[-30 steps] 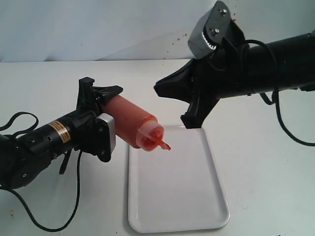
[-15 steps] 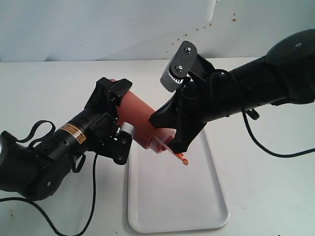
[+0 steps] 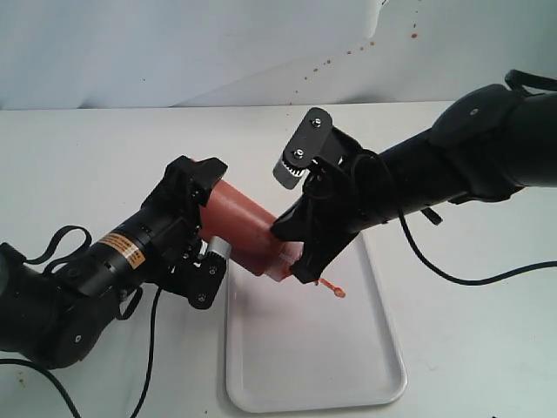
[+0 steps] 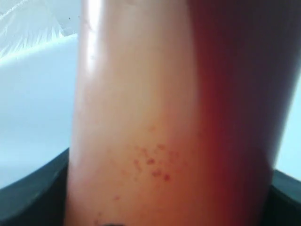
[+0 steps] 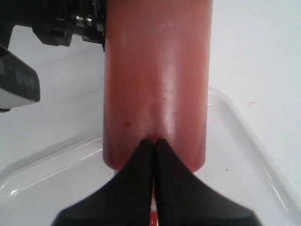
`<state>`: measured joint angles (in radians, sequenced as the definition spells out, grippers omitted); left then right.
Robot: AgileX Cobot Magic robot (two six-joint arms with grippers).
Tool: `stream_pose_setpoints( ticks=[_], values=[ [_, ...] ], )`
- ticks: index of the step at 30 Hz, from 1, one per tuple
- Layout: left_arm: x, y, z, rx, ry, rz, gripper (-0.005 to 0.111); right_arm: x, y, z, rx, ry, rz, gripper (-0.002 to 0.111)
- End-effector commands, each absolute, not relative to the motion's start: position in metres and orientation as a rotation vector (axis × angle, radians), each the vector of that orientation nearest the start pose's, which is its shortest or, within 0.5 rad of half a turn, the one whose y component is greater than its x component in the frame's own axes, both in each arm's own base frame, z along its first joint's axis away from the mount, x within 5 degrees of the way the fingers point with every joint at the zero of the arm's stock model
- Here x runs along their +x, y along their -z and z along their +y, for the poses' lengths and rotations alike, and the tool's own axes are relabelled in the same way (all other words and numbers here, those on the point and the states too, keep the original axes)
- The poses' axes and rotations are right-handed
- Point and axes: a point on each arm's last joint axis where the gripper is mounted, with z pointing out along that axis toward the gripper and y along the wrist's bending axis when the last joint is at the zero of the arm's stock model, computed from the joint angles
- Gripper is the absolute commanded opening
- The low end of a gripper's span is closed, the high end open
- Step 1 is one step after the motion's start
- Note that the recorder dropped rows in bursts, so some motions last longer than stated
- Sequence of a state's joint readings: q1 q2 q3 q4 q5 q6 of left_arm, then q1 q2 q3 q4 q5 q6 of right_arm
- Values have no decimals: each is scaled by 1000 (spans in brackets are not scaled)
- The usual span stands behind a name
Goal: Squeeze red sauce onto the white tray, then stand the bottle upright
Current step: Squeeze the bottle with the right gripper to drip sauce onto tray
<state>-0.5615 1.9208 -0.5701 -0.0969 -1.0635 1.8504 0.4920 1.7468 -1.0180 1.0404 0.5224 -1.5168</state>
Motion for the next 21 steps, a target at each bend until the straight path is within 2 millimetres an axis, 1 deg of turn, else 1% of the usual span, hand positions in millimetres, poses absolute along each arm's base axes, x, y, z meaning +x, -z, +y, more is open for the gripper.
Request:
stream_pose_setpoints(
  ticks=[1, 3, 4, 6, 7, 9, 12, 14, 17, 21],
  values=[
    [276, -148, -169, 1507, -970, 707, 0, 290, -191, 201, -1389, -509, 2032, 6],
    [276, -148, -169, 1511, -976, 702, 0, 290, -194, 201, -1386, -507, 2023, 15],
    [276, -148, -169, 1515, -983, 695, 0, 289, -198, 201, -1383, -504, 2013, 21],
    [276, -148, -169, 1523, -995, 685, 0, 288, -206, 200, -1377, -499, 1992, 36],
    [275, -148, -170, 1525, -993, 684, 0, 287, -210, 199, -1369, -491, 1979, 47],
    [273, -148, -172, 1539, -1004, 663, 0, 286, -221, 197, -1352, -470, 1950, 66],
    [271, -148, -175, 1553, -1026, 643, 0, 283, -235, 194, -1354, -426, 1902, 83],
    [270, -148, -176, 1565, -1051, 630, 0, 281, -241, 191, -1414, -365, 1858, 88],
    [270, -148, -177, 1571, -1056, 616, 0, 277, -248, 186, -1491, -288, 1805, 88],
    [270, -148, -177, 1583, -1079, 601, 0, 277, -245, 185, -1508, -278, 1816, 88]
  ],
)
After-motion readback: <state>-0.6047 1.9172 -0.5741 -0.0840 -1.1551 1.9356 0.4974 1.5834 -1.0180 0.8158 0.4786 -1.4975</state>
